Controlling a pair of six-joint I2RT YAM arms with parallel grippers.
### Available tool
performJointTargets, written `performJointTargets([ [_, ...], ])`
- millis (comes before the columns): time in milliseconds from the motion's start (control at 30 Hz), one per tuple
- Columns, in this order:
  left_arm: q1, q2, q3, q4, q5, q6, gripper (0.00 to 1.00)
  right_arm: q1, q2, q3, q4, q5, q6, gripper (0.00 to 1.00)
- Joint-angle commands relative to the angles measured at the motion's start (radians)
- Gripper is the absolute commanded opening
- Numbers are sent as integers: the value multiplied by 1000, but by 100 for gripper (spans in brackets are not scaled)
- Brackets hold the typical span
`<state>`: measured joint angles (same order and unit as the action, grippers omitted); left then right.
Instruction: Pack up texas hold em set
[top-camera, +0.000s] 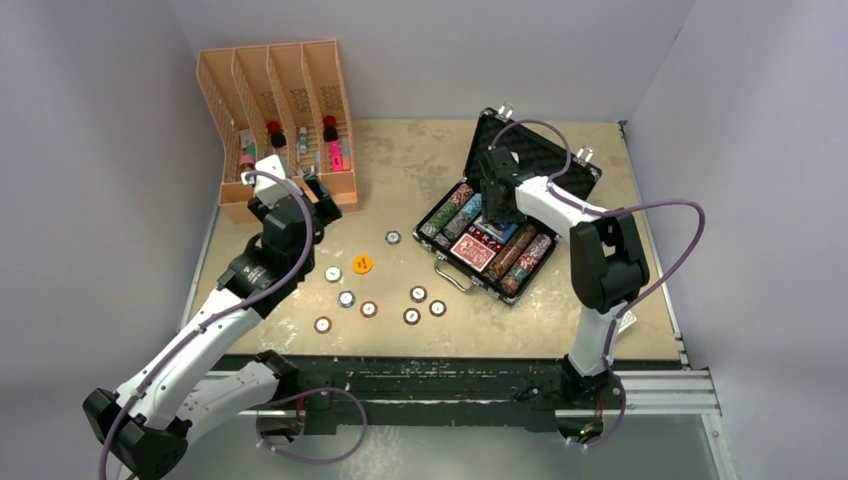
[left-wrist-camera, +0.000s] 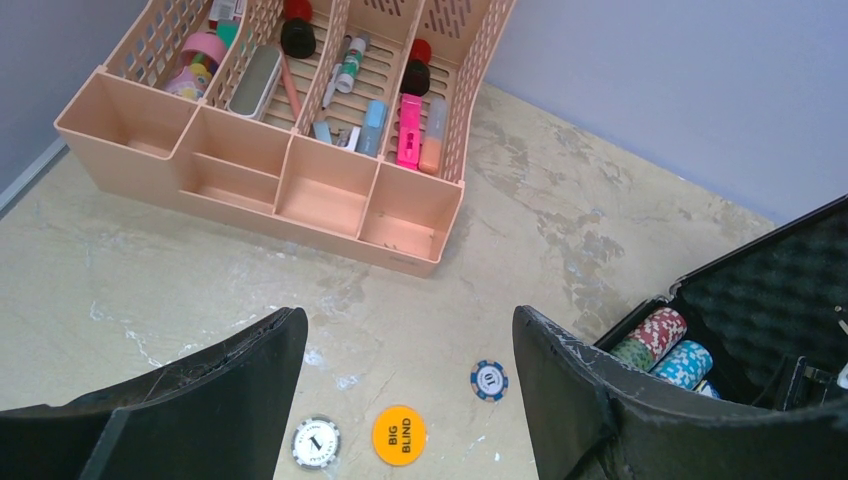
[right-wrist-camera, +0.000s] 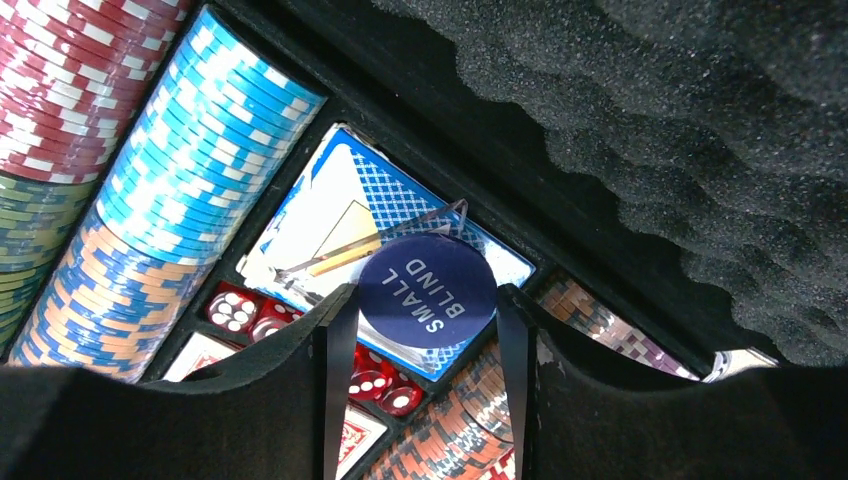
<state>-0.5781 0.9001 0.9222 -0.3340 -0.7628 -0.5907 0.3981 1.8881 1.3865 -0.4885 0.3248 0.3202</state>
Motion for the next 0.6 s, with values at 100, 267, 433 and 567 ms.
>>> performJointTargets([
  [100, 3, 3, 25, 9, -11, -3, 74, -1, -20, 40, 18, -11, -17, 64],
  [267, 3, 2, 25, 9, -13, -2, 74, 0, -74, 50, 20, 4, -13, 70],
  [433, 3, -5, 25, 7, -20, -4, 74, 49, -136, 93, 2, 4, -20, 70],
  [567, 3, -23, 31, 0, -53, -5, 74, 148, -143, 138, -7, 14, -18, 70],
])
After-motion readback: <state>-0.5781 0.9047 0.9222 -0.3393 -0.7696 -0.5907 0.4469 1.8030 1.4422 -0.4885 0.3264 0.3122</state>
